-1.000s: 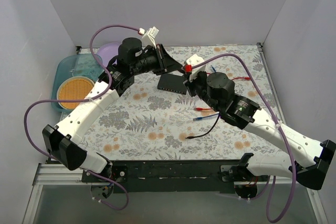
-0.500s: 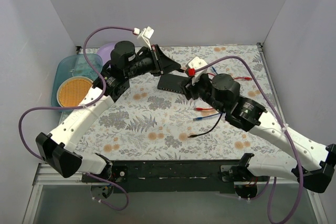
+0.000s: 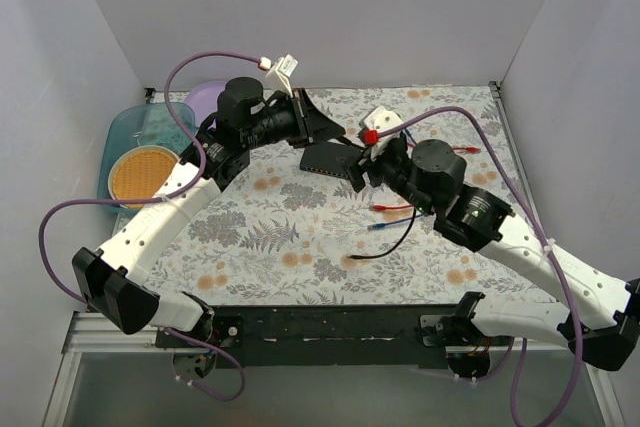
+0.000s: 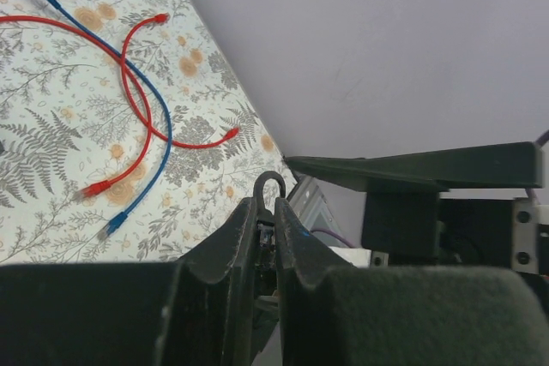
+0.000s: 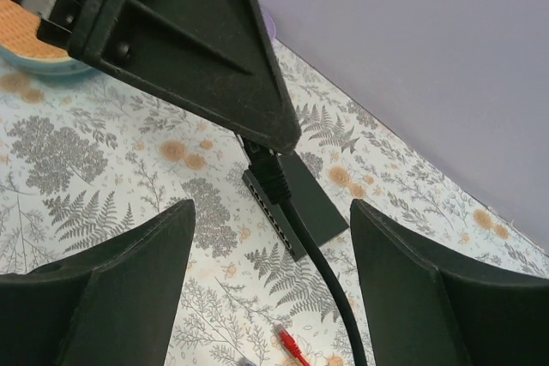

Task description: Insert the plug into the switch port

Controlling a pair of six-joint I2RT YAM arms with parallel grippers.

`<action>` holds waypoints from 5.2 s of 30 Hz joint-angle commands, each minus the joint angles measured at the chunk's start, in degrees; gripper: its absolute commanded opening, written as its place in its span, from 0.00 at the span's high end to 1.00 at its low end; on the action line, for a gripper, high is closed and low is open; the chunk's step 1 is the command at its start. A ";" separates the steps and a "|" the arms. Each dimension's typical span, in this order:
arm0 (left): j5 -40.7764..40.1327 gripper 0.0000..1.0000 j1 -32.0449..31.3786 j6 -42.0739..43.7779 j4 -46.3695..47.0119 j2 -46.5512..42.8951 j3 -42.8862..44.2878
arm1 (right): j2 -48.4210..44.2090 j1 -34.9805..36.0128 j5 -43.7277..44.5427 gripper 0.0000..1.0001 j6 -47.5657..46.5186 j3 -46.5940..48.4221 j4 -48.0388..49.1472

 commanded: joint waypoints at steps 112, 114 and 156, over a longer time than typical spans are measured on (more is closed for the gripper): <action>-22.16 0.02 0.92 19.77 2.86 -4.61 -7.28 | 8.11 -14.19 -18.11 0.99 7.17 1.28 -5.73; -22.79 0.02 1.98 21.09 4.52 -3.55 -9.55 | 8.19 -17.09 -19.42 0.99 9.11 -1.01 -3.02; 1.20 0.08 11.21 25.32 9.53 48.05 7.77 | 15.14 -25.54 -25.50 0.99 14.82 -16.39 9.92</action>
